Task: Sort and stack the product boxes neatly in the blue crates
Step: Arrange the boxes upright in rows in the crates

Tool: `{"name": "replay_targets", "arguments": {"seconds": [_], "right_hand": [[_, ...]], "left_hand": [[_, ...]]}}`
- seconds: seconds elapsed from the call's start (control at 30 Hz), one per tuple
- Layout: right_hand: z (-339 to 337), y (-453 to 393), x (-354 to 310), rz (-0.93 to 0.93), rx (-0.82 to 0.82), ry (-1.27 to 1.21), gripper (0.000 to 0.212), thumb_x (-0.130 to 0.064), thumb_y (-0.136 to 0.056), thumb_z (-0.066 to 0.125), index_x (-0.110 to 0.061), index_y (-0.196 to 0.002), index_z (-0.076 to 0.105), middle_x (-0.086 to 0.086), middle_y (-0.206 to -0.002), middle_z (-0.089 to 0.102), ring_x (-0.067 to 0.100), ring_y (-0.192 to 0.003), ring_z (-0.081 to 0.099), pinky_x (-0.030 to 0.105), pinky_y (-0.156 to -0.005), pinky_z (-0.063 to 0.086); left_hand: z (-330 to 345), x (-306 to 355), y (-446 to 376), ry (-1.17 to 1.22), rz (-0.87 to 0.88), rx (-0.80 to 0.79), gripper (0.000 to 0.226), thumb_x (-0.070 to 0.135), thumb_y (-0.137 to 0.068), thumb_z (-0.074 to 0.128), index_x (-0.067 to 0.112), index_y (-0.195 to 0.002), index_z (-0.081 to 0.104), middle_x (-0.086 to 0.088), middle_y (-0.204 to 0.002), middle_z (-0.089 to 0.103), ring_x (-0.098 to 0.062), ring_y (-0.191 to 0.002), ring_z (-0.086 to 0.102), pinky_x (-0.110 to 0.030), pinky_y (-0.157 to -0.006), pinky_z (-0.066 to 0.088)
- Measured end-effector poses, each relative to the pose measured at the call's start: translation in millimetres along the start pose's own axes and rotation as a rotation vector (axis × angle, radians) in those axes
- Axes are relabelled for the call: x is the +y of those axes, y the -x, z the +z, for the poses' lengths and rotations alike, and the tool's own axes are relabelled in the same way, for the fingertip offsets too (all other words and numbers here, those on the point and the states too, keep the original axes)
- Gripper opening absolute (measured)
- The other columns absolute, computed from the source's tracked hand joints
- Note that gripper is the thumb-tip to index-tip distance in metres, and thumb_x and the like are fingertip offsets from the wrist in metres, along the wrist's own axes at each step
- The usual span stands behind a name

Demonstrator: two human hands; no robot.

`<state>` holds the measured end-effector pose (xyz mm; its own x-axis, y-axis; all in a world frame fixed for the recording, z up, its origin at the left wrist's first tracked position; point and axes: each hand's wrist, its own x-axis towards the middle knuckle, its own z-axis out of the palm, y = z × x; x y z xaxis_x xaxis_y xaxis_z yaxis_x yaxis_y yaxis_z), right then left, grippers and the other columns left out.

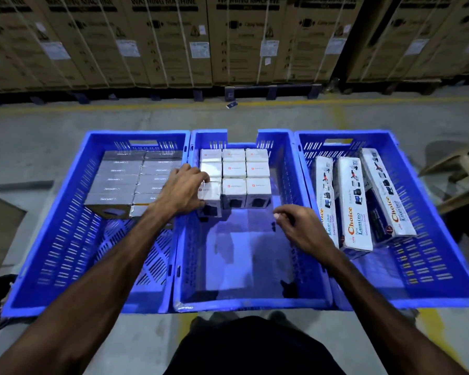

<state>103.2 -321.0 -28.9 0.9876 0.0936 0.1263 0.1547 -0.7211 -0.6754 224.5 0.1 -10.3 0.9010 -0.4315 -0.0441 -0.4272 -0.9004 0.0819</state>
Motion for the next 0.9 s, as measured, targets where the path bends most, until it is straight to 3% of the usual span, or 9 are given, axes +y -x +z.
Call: {"name": "replay_targets", "arguments": {"seconds": [0.17, 0.37, 0.6, 0.9], "right_hand": [[-1, 6, 11, -0.057, 0.061, 0.085, 0.012, -0.015, -0.099, 0.065, -0.012, -0.104, 0.076, 0.002, -0.101, 0.078, 0.023, -0.087, 0.071, 0.04, -0.078, 0.057], [7, 16, 16, -0.1, 0.056, 0.162, 0.01, -0.019, -0.1, 0.063, -0.015, -0.103, 0.072, 0.0, -0.093, 0.072, 0.023, -0.084, 0.067, 0.043, -0.075, 0.054], [8, 17, 15, -0.086, 0.068, 0.162, 0.009, -0.019, -0.101, 0.064, -0.016, -0.102, 0.072, -0.002, -0.094, 0.073, 0.021, -0.082, 0.066, 0.041, -0.077, 0.055], [7, 18, 14, -0.081, 0.077, 0.144, 0.009, -0.02, -0.101, 0.063, -0.016, -0.1, 0.071, -0.003, -0.091, 0.072, 0.02, -0.08, 0.065, 0.041, -0.076, 0.054]], "left_hand": [[7, 12, -6, -0.24, -0.018, -0.052, 0.06, 0.06, -0.074, 0.078, 0.025, -0.121, 0.065, 0.001, -0.118, 0.07, -0.026, -0.118, 0.048, -0.05, -0.1, 0.033], [20, 39, -3, -0.38, -0.11, -0.154, 0.04, 0.035, -0.081, 0.078, 0.02, -0.116, 0.066, -0.002, -0.117, 0.071, -0.029, -0.128, 0.047, -0.056, -0.113, 0.026], [23, 47, -1, -0.413, -0.186, -0.175, 0.029, 0.025, -0.084, 0.078, 0.024, -0.113, 0.07, -0.001, -0.099, 0.077, -0.027, -0.122, 0.048, -0.051, -0.11, 0.027], [27, 51, 6, -0.406, -0.188, -0.153, 0.038, 0.03, -0.083, 0.078, 0.022, -0.117, 0.066, -0.002, -0.112, 0.075, -0.029, -0.127, 0.048, -0.055, -0.111, 0.027]]}}
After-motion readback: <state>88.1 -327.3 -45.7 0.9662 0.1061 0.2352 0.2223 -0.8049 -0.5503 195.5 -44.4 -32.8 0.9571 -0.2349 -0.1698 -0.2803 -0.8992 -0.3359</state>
